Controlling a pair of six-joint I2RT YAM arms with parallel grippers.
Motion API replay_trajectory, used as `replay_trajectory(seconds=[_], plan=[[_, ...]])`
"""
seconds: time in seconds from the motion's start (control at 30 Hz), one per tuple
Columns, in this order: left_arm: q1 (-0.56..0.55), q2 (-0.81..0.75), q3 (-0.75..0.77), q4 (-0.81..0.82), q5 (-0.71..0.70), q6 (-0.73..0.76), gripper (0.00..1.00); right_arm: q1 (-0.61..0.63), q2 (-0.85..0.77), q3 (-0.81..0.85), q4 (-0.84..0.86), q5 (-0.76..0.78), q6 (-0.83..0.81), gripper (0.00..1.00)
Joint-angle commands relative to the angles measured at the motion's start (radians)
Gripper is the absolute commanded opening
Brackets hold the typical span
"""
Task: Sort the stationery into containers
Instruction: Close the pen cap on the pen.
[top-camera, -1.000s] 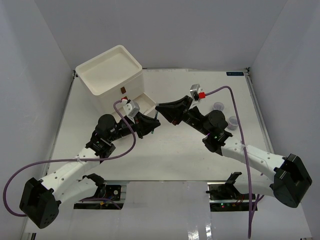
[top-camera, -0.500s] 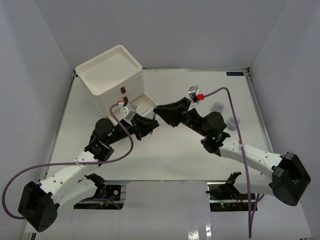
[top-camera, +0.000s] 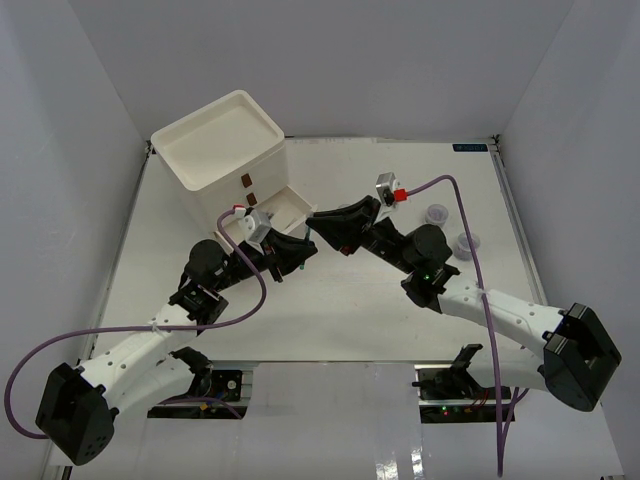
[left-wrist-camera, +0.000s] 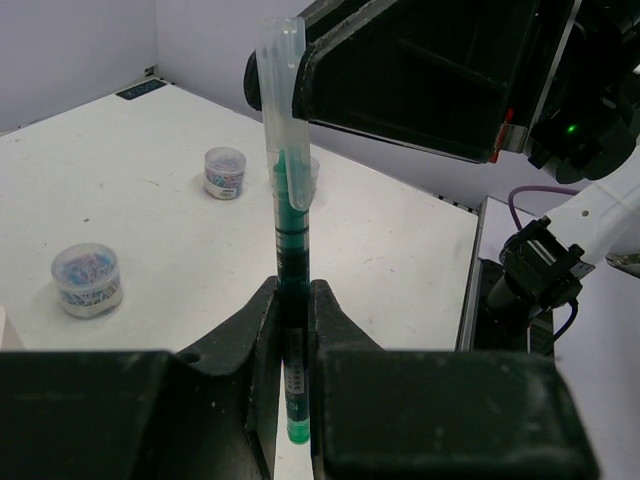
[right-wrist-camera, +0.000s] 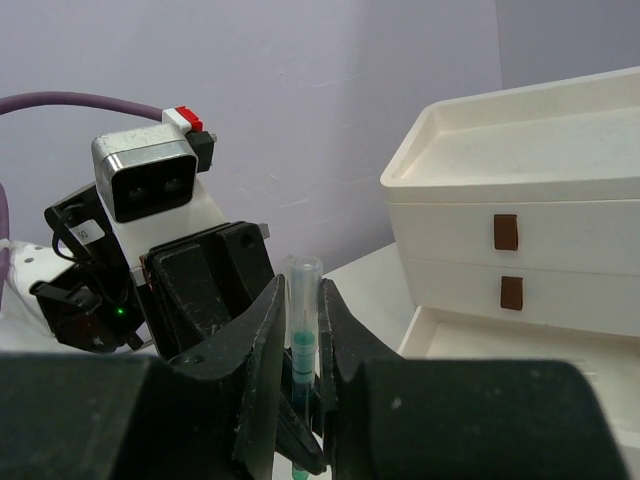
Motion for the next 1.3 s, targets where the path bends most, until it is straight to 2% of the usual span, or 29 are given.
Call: replay_trajectory(seconds=[0.0, 0.37, 0.7, 1.03, 1.17, 1.27], plan=[[0.005, -0.032, 0.001, 0.083, 0.003, 0.002, 0.13, 0.003, 0.024, 0.002, -0.03, 0.005, -0.014, 0.16], [0.005, -0.039, 0.004, 0.07, -0.02, 0.019, 0.13, 0.01, 0.035, 0.014, -0.127, 0.014, -0.06, 0.18], [0.005, -0.048, 0.011, 0.044, -0.037, 0.045, 0.13, 0.009, 0.036, 0.083, -0.375, -0.006, -0.143, 0.19], [0.005, -0.111, -0.005, 0.039, -0.112, 0.077, 0.12, 0.009, 0.036, 0.052, -0.363, -0.055, -0.14, 0.19], [0.005, -0.11, -0.007, 0.05, -0.086, 0.076, 0.11, 0.01, 0.038, 0.034, -0.349, -0.095, -0.14, 0.19], [0.005, -0.079, 0.013, 0.03, -0.031, 0.079, 0.11, 0.01, 0.049, 0.058, -0.41, -0.104, -0.171, 0.19]])
